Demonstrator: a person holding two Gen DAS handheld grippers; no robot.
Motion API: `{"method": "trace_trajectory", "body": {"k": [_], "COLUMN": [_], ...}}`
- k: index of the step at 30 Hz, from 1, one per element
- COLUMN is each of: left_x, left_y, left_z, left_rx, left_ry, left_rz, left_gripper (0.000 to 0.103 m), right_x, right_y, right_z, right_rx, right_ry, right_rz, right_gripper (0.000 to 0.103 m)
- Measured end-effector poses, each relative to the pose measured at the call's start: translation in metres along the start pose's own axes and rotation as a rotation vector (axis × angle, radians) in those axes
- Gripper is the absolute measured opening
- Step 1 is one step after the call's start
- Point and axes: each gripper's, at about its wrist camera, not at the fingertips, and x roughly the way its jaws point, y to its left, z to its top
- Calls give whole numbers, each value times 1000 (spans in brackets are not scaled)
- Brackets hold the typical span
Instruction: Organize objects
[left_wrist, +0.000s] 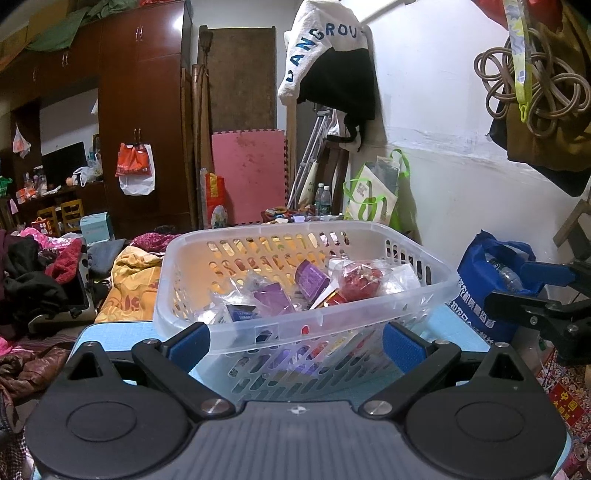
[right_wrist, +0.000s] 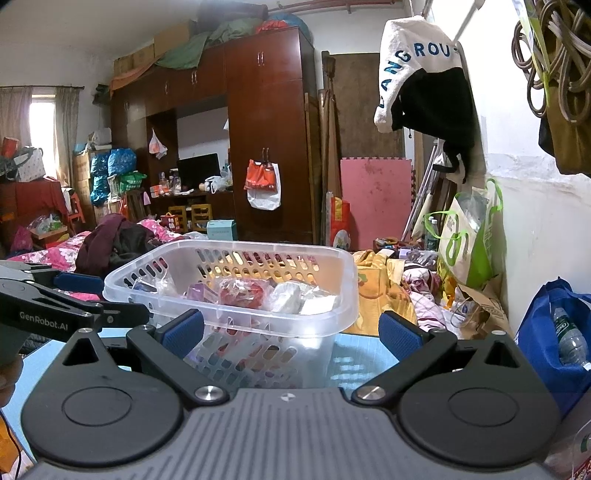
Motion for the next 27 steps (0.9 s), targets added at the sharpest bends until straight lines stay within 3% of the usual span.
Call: {"method": "trace_trajectory", "body": {"k": [27], "left_x": [6], "left_y": [-17], "left_z": [10], "left_rx": [30], "left_ry": [-10], "left_rz": [19], "left_gripper": [100], "right_x": [2], "right_y": [4], "right_z": [-2], "right_rx": [-14], "right_ry": [4], "right_rz": [6], "right_gripper": [103]}}
